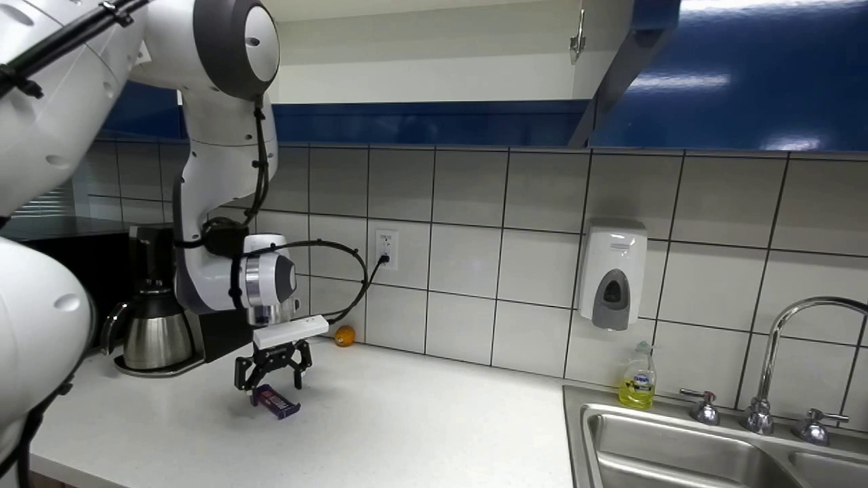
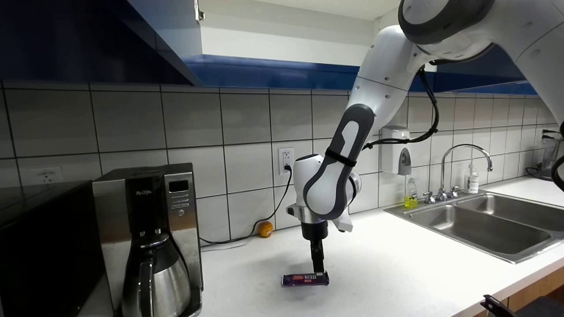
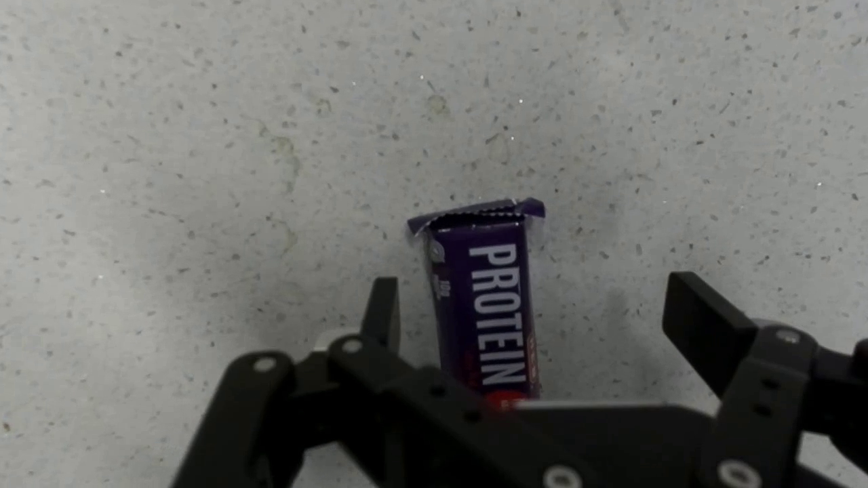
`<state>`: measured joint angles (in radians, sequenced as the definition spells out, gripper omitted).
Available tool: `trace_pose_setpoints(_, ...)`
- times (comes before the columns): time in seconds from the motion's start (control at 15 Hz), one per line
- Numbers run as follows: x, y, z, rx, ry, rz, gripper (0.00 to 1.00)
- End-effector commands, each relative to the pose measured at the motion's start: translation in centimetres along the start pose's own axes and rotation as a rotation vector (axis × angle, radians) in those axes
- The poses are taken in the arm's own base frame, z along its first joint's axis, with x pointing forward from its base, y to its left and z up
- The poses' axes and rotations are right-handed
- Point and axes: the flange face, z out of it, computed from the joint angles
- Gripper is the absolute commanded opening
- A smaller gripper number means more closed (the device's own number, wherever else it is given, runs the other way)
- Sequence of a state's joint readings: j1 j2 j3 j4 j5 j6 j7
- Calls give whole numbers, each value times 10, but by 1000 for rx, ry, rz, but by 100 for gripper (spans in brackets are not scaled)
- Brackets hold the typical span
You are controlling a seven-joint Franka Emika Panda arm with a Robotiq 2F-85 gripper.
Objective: Put the snack packet in the top cabinet
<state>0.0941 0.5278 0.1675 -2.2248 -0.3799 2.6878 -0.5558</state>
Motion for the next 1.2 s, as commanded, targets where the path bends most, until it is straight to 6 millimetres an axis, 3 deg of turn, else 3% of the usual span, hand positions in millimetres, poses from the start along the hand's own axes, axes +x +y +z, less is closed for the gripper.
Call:
trace_pose_setpoints(0.0, 11, 6, 5, -7, -36, -38, 100)
trace_pose_setpoints(1.13, 37, 13, 24, 1, -75, -80, 100)
